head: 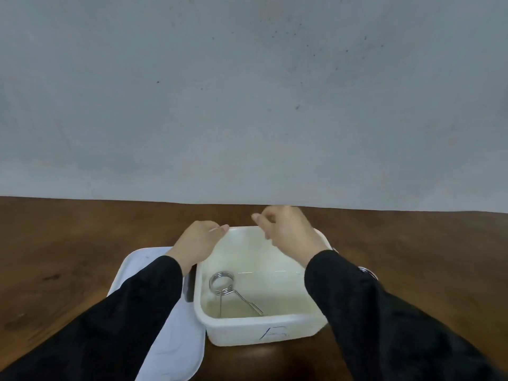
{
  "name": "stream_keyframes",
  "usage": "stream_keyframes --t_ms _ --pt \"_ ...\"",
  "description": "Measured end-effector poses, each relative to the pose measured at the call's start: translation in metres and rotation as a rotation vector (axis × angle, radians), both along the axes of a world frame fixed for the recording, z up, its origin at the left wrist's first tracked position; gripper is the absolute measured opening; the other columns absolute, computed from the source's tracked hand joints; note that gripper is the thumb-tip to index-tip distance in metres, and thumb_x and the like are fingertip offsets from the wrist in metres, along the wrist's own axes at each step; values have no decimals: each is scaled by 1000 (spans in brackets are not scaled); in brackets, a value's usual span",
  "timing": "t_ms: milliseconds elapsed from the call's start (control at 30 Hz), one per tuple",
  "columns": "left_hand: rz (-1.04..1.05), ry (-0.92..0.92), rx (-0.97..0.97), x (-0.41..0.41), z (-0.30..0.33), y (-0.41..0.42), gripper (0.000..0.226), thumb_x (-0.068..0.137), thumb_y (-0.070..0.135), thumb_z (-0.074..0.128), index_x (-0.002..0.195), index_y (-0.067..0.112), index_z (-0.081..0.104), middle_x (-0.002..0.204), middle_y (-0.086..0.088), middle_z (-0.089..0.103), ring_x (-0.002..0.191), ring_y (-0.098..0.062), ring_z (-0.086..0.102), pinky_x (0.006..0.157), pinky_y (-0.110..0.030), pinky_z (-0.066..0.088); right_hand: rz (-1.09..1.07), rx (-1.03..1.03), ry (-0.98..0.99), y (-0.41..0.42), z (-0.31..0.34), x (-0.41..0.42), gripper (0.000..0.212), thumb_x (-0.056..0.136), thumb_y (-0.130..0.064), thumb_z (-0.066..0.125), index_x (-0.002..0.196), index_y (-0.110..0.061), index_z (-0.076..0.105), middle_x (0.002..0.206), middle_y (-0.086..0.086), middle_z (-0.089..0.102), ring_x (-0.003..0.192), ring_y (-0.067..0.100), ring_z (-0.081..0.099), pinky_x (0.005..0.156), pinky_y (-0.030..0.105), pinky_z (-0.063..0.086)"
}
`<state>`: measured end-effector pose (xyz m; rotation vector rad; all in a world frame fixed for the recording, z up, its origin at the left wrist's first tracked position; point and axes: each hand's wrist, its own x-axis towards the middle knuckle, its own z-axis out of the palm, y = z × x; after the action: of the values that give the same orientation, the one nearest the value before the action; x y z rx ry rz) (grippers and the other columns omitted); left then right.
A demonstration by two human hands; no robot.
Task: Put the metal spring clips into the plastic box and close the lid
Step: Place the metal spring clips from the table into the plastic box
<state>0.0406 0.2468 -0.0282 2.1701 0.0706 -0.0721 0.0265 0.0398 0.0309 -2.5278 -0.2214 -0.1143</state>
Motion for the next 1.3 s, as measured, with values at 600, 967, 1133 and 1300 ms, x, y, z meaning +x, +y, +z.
stream_keyframes --t_ms 600,967,1133,1300 --pt "-2 12 -8 -2 2 -6 38 98 44 55 101 12 75 103 -18 72 94 -32 65 70 -32 43 -506 -512 783 -233 -71 -24 46 90 -38 69 117 -2 64 116 10 69 96 25 63 78 30 47" --pt "-2 43 -51 -2 1 -6 37 96 47 56 94 15 75 100 -21 72 83 -29 63 73 -35 45 -626 -370 663 -228 -98 -32 18 91 -23 66 100 -7 64 80 4 63 87 27 61 73 32 48" --pt "-1 53 -60 -1 -1 -5 46 96 46 56 91 3 70 88 -19 67 76 -24 55 70 -33 40 -634 -307 404 -235 -71 -40 25 90 -27 65 76 -7 65 71 7 68 70 26 67 71 33 57" --pt "1 56 -67 -4 2 -6 42 96 45 56 92 5 68 88 -8 61 79 -22 52 71 -32 39 -391 -316 96 -175 55 -39 22 89 -27 65 75 -11 71 70 10 69 61 22 61 60 31 46"
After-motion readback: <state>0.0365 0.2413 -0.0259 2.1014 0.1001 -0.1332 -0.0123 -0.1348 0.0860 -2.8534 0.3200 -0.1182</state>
